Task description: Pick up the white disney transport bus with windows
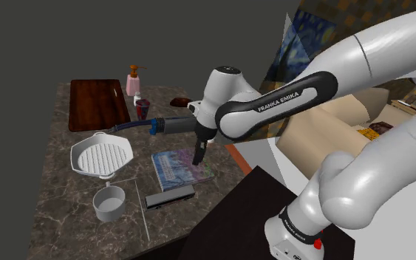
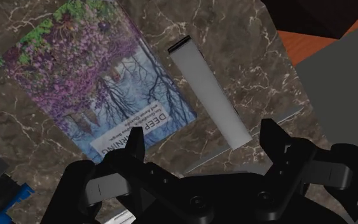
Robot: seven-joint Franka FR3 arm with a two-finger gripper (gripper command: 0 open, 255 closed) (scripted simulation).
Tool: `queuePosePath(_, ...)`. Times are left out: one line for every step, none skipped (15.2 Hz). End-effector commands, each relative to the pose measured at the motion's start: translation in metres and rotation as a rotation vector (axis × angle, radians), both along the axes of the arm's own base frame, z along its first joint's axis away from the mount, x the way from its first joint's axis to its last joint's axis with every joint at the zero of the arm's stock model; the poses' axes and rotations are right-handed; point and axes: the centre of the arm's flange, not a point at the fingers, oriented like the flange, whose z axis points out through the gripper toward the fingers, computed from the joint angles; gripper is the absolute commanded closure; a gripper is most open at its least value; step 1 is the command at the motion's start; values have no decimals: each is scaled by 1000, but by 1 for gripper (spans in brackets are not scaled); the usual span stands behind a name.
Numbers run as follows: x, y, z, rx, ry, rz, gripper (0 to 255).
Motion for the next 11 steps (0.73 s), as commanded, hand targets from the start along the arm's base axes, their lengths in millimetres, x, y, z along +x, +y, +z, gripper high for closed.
queuePosePath(9,14,-27,1,1,46,0)
queuePosePath(11,19,-39,1,2,68,0)
queuePosePath(13,24,-51,1,3,90,0)
queuePosePath(15,30,-63,1,4,112,0)
queuePosePath(17,35,-75,1,5,134,0)
queuePosePath(18,40,-87,1,6,156,0)
queuePosePath(20,46,-99,1,7,178,0)
queuePosePath(21,51,-111,1,8,200,0)
queuePosePath(22,57,-123,1,10,222,0)
queuePosePath(24,62,-135,0,11,244,0)
queuePosePath(25,68,-146,0,12,266,0)
